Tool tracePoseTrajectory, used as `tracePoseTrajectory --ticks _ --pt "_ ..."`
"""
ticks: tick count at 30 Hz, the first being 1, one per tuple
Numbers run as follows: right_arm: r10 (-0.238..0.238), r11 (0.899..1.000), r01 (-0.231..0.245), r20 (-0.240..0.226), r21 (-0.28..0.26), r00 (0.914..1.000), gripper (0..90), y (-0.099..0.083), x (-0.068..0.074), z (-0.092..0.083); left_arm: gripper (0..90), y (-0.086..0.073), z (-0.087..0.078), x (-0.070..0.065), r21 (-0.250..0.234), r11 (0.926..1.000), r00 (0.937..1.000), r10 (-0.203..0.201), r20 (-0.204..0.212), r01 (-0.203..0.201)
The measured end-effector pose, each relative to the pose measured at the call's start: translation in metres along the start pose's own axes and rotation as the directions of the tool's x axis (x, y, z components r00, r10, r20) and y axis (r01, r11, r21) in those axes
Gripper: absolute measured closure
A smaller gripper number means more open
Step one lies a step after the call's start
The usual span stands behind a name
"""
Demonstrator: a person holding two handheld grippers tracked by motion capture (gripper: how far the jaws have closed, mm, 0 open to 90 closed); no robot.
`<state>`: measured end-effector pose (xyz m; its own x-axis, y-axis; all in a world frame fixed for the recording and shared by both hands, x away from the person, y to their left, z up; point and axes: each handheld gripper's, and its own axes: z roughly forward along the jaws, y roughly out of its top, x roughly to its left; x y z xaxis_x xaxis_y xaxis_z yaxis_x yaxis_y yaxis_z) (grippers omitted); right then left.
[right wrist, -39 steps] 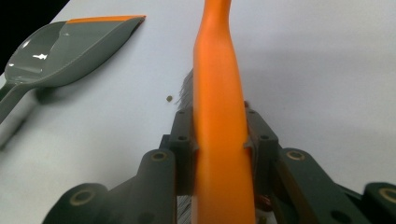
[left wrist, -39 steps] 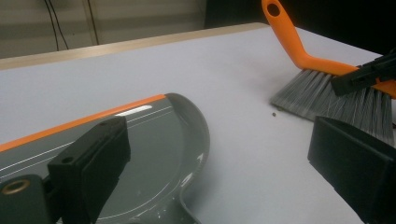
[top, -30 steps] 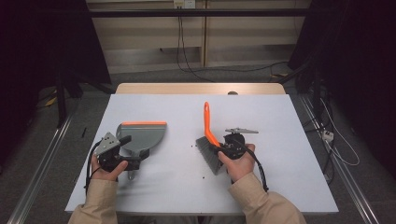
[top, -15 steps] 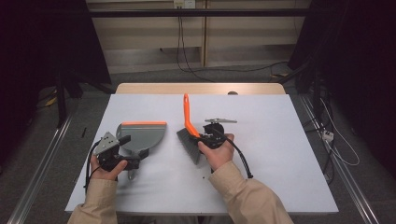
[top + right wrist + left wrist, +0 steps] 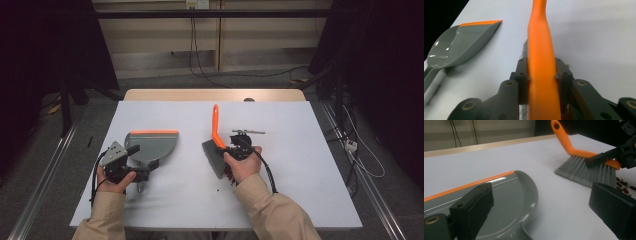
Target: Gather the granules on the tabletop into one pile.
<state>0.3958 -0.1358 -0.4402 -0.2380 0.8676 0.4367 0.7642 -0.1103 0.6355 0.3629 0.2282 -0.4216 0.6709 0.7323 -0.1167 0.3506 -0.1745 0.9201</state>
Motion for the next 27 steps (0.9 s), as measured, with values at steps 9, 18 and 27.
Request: tracePoseTrajectory --ticks 9,18,27 --pt "-0.001 0.999 0.0 -0.017 -0.036 0.9999 70.8 0.0 -0.017 -0.018 5.6 0.0 0.0 -0.001 0.006 0.9999 0.9999 0.01 -0.001 -0.01" --pt "-0.102 0.995 0.101 -0.158 -0.016 0.9821 70.7 -0.006 0.011 -0.033 5.5 0.0 0.001 0.0 0.007 1.0 1.0 0.007 -0.002 -0.007" --pt "-0.133 0.985 0.157 -0.258 0.075 0.9569 70.8 -0.03 0.028 -0.025 5.5 0.0 0.001 0.0 0.01 1.0 1.0 0.002 -0.001 -0.002"
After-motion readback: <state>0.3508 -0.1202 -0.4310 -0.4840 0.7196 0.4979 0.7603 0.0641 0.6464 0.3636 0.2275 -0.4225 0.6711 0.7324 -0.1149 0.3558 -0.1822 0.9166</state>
